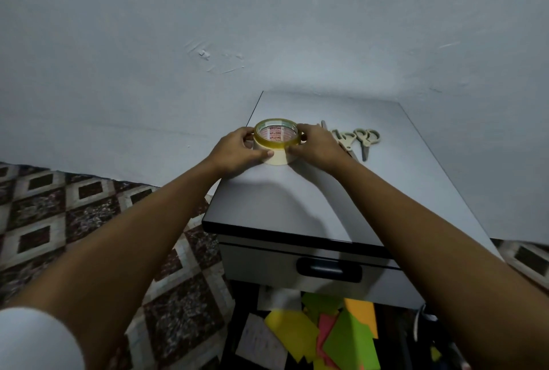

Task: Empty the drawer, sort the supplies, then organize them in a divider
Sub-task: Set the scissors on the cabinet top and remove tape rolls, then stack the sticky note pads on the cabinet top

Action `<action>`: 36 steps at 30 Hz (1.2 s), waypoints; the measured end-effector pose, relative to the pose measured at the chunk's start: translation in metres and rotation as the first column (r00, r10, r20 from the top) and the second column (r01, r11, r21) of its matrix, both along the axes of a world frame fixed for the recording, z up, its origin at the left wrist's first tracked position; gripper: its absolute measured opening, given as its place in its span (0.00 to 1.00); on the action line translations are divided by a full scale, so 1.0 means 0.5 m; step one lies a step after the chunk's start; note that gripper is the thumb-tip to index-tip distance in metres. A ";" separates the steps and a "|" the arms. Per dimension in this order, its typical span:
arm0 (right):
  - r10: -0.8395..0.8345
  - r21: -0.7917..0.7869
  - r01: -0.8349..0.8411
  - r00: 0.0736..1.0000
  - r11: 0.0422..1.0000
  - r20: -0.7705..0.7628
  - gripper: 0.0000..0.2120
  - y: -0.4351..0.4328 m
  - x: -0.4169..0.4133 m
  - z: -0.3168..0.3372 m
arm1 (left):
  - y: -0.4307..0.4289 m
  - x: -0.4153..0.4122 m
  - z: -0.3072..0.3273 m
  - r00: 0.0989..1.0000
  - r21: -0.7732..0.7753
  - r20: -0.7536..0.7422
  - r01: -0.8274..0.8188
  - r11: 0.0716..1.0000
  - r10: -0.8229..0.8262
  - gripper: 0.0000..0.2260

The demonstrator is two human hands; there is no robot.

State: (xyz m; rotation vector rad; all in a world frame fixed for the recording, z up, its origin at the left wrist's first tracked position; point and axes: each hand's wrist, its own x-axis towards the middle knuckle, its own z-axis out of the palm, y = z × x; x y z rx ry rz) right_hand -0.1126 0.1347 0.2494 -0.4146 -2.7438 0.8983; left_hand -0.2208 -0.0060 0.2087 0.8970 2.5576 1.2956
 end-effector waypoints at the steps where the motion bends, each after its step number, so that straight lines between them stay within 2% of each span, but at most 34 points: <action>1: -0.003 -0.001 0.003 1.000 1.000 -0.005 0.19 0.000 0.002 0.000 | -0.001 0.001 0.001 1.000 -0.013 0.002 0.000 1.000 0.000 0.34; 6: -0.017 0.035 0.020 0.997 0.999 -0.077 0.20 -0.007 0.032 0.008 | -0.011 0.027 0.024 0.999 -0.022 -0.017 -0.044 0.999 0.044 0.37; 12: 0.005 -0.015 -0.008 0.987 1.000 -0.162 0.27 -0.031 0.128 0.016 | -0.045 0.133 0.051 0.993 0.066 -0.117 -0.011 0.998 0.019 0.26; 17: 0.000 -0.068 -0.013 0.982 0.998 -0.187 0.25 -0.061 0.245 -0.012 | -0.099 0.249 0.035 0.983 0.055 -0.172 0.070 0.996 -0.060 0.19; 25: 0.024 0.058 -0.011 0.973 0.998 -0.230 0.20 -0.115 0.429 -0.119 | -0.178 0.413 -0.068 0.972 0.117 -0.208 0.137 0.984 -0.111 0.12; 29: 0.048 -0.005 -0.049 0.985 0.999 -0.168 0.20 -0.129 0.507 -0.210 | -0.204 0.465 -0.153 0.978 0.075 -0.148 0.160 0.984 -0.148 0.14; 36: 0.038 -0.095 -0.021 0.983 0.995 0.181 0.19 -0.136 0.569 -0.374 | -0.208 0.506 -0.309 0.976 -0.162 0.079 0.215 0.963 -0.204 0.14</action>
